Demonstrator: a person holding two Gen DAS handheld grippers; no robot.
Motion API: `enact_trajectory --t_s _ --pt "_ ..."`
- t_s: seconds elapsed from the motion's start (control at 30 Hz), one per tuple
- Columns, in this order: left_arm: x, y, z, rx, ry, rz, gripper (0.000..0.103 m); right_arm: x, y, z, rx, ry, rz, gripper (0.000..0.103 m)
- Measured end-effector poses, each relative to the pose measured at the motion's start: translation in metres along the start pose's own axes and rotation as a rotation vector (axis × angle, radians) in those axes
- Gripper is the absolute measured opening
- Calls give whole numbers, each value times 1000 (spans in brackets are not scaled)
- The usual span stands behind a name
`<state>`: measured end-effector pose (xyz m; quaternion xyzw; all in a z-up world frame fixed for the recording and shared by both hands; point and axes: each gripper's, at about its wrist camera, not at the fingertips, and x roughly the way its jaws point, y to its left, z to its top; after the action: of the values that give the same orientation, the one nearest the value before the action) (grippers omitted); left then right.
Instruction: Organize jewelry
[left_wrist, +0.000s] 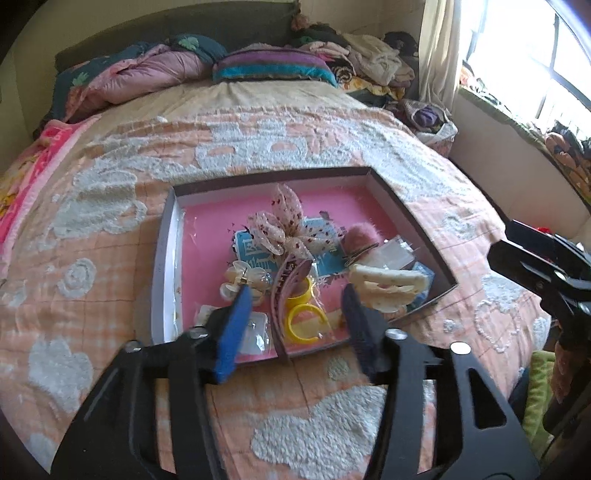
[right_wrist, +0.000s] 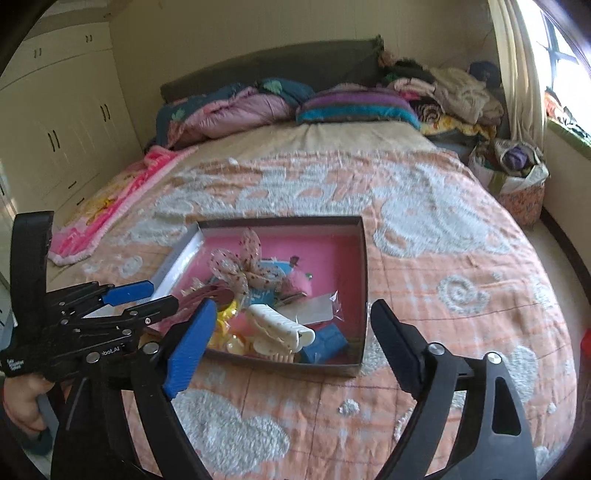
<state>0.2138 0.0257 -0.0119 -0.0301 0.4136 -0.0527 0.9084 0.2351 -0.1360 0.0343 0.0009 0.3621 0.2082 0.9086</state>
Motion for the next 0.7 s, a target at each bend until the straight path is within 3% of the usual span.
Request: enact_trajectory --t_s 0.17,0.33,0.7 --pt "-28 -5 -1 1 -43 3 68 -39 7 -5 -26 -79 -14 95" --pt "-53 -8 -4 -13 -75 8 94 -66 11 -9 -33 -119 -4 97" --pt "-99 -15 -24 -21 -135 24 94 -107 19 -26 -44 -183 -1 99"
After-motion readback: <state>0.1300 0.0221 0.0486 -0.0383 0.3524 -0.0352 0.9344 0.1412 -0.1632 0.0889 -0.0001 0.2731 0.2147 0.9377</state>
